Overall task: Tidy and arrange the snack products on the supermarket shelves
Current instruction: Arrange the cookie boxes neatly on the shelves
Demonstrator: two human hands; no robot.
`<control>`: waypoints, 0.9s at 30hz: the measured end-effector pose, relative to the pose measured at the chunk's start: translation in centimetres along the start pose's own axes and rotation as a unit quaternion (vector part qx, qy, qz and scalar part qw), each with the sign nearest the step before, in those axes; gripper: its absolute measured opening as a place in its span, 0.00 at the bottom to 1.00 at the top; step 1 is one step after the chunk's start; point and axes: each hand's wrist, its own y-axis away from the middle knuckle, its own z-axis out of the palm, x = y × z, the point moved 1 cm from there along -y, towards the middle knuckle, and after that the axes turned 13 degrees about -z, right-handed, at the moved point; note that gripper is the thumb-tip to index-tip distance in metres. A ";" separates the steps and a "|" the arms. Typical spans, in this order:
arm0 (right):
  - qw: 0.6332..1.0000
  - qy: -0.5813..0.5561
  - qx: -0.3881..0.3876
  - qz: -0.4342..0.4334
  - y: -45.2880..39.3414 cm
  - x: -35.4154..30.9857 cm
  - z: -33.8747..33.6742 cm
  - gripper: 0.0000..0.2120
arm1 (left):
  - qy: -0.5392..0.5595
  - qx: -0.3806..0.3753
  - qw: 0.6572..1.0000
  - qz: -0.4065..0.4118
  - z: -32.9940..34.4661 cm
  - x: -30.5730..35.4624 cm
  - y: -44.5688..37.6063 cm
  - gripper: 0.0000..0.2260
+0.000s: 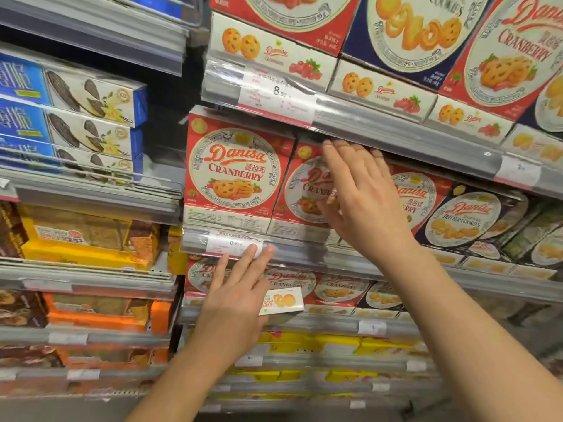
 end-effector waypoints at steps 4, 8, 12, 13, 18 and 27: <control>0.990 -0.099 0.070 -0.078 5.5 -1.4 0.0 0.18 | -0.024 0.005 1.000 -0.007 0.1 1.0 0.0 0.28; 0.976 -0.211 -0.022 -0.047 12.0 -1.7 0.7 0.16 | -0.036 0.019 0.999 0.009 0.3 3.7 0.5 0.29; 0.947 -0.288 -0.135 -0.041 18.1 0.8 1.0 0.30 | 0.030 0.008 0.999 0.043 0.3 10.4 0.9 0.26; 0.941 -0.300 -0.146 -0.052 19.7 1.6 1.0 0.32 | 0.063 0.006 0.997 0.052 0.5 12.4 0.6 0.26; 0.944 -0.289 -0.154 -0.052 26.5 7.0 0.7 0.25 | 0.088 -0.003 0.990 0.107 1.4 23.0 -0.9 0.28; 0.938 -0.332 -0.066 0.069 39.6 19.7 -0.4 0.26 | 0.324 -0.044 0.941 -0.089 3.8 35.9 -2.4 0.33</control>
